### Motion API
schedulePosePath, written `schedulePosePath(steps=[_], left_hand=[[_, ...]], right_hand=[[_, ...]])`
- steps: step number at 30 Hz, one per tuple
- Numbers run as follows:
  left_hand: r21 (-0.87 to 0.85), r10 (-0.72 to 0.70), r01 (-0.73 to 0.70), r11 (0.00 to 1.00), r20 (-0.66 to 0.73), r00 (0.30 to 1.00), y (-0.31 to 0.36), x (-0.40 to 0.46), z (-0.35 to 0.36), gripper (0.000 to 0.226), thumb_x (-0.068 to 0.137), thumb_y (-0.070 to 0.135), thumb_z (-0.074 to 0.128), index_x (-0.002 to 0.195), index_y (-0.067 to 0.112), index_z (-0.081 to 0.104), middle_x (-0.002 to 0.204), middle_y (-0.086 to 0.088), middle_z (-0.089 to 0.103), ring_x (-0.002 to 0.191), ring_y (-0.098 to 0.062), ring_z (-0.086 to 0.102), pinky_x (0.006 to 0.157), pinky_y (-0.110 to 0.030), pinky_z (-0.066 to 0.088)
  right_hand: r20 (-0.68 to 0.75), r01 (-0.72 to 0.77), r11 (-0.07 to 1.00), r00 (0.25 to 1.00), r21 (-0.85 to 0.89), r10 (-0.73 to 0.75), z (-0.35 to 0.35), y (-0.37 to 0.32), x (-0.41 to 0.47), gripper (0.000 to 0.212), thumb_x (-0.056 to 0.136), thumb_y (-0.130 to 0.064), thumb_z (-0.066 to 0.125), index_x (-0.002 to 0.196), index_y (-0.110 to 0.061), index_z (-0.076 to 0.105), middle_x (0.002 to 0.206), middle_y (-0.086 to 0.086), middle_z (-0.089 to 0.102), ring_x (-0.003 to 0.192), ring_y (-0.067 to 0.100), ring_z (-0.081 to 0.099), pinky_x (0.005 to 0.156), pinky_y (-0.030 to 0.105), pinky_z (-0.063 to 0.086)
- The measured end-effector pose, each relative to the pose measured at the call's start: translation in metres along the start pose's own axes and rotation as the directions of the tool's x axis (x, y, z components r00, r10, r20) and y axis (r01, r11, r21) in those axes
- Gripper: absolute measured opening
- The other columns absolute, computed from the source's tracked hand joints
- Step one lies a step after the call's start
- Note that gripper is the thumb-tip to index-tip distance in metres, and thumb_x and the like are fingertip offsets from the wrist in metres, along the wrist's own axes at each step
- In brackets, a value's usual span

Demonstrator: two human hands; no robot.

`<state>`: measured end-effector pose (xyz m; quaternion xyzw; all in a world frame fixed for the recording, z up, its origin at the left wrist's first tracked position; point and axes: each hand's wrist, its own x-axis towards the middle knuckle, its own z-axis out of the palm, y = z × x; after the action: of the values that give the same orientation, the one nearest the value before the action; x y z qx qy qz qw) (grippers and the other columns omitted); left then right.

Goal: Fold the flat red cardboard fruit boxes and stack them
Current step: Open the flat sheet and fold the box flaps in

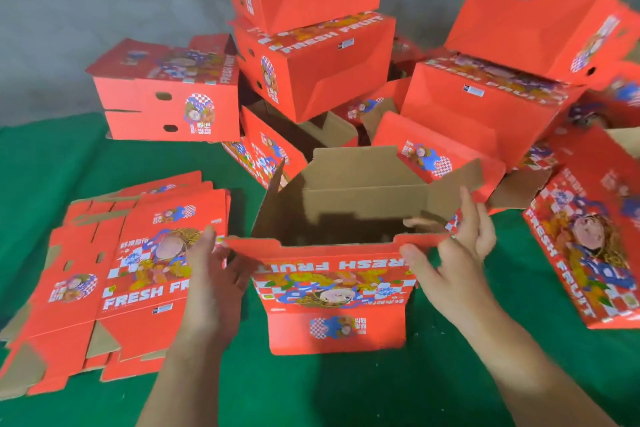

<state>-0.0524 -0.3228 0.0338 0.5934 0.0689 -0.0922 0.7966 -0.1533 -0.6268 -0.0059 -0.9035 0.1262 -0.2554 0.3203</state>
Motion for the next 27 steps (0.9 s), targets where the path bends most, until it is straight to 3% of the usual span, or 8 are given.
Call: schedulePosePath(steps=[3,6,9,14,19,23,25,27], left_hand=[[0.244,-0.163,0.123,0.962,0.151,0.975,0.007,0.002,0.002,0.053,0.105,0.053,0.033,0.092,0.036,0.081,0.105,0.006,0.079,0.089,-0.006,0.072,0.092,-0.035,0.043],[0.298,-0.211,0.182,0.937,0.068,0.975,0.015,0.011,-0.009,0.026,0.103,0.043,0.051,0.128,0.040,0.058,0.110,-0.001,0.076,0.078,-0.012,0.065,0.080,-0.035,0.042],[0.336,-0.158,0.134,0.932,0.045,0.986,0.016,0.023,-0.023,0.074,0.089,0.041,0.073,0.149,0.048,0.029,0.116,-0.011,0.072,0.065,-0.011,0.069,0.072,-0.041,0.059],[0.571,0.187,-0.209,0.794,0.098,0.978,0.007,0.033,-0.031,0.075,0.106,0.007,0.055,0.153,0.053,0.019,0.123,-0.002,0.065,0.080,-0.025,0.079,0.075,-0.034,0.062],[0.469,0.395,-0.336,0.817,-0.032,0.918,-0.016,0.023,-0.017,0.073,0.101,-0.011,0.040,0.134,0.055,0.039,0.095,-0.008,0.073,0.068,-0.017,0.071,0.060,-0.027,0.058],[0.613,0.539,-0.418,0.671,-0.016,0.842,-0.031,0.016,-0.003,0.042,0.107,-0.003,0.038,0.116,0.029,0.063,0.108,-0.005,0.069,0.086,0.005,0.065,0.069,-0.008,0.049],[0.544,0.518,-0.421,0.726,-0.031,0.855,-0.035,0.010,0.007,0.032,0.107,0.007,0.040,0.117,0.019,0.067,0.113,0.000,0.070,0.098,-0.004,0.066,0.079,-0.010,0.049],[0.578,0.525,-0.414,0.703,-0.029,0.851,-0.034,0.006,0.013,0.023,0.106,0.020,0.050,0.124,0.024,0.065,0.118,-0.002,0.062,0.106,-0.003,0.061,0.087,-0.010,0.045]], right_hand=[[-0.015,0.056,0.998,0.998,0.005,-0.055,0.005,0.003,0.010,0.059,0.095,-0.069,0.041,0.086,-0.024,0.079,0.172,-0.012,-0.002,0.156,0.033,-0.002,0.126,0.048,0.007],[-0.012,0.089,0.996,0.996,0.015,-0.089,0.005,0.003,0.018,0.067,0.098,-0.073,0.027,0.093,-0.033,0.081,0.172,-0.013,0.005,0.155,0.033,0.001,0.125,0.037,0.002],[-0.009,0.146,0.989,0.989,-0.001,-0.146,0.006,0.003,0.022,0.064,0.101,-0.071,0.025,0.099,-0.038,0.080,0.171,-0.011,0.015,0.153,0.033,0.008,0.121,0.041,0.009],[0.012,0.104,0.994,0.995,-0.036,-0.104,0.005,0.004,0.020,0.067,0.101,-0.070,0.020,0.098,-0.038,0.079,0.173,-0.010,0.006,0.149,0.032,0.010,0.118,0.050,0.015],[-0.091,0.056,0.998,0.994,0.035,-0.053,0.010,0.005,0.014,0.044,0.101,-0.068,0.031,0.068,-0.041,0.043,0.167,-0.013,0.020,0.142,0.014,0.014,0.117,0.031,0.015],[-0.183,-0.258,0.951,0.940,0.169,0.288,0.010,0.004,0.017,0.043,0.082,-0.066,0.067,0.069,-0.026,0.056,0.136,-0.007,0.037,0.133,0.022,0.025,0.111,0.049,0.033],[-0.213,-0.323,0.929,0.910,0.179,0.357,0.011,0.006,0.018,0.026,0.079,-0.044,0.079,0.084,-0.025,0.061,0.140,-0.002,0.034,0.136,0.025,0.024,0.114,0.050,0.031],[-0.219,-0.363,0.908,0.887,0.211,0.406,0.011,0.008,0.022,0.057,0.078,-0.024,0.084,0.126,-0.026,0.054,0.153,0.005,0.022,0.140,0.026,0.020,0.114,0.031,0.023]])
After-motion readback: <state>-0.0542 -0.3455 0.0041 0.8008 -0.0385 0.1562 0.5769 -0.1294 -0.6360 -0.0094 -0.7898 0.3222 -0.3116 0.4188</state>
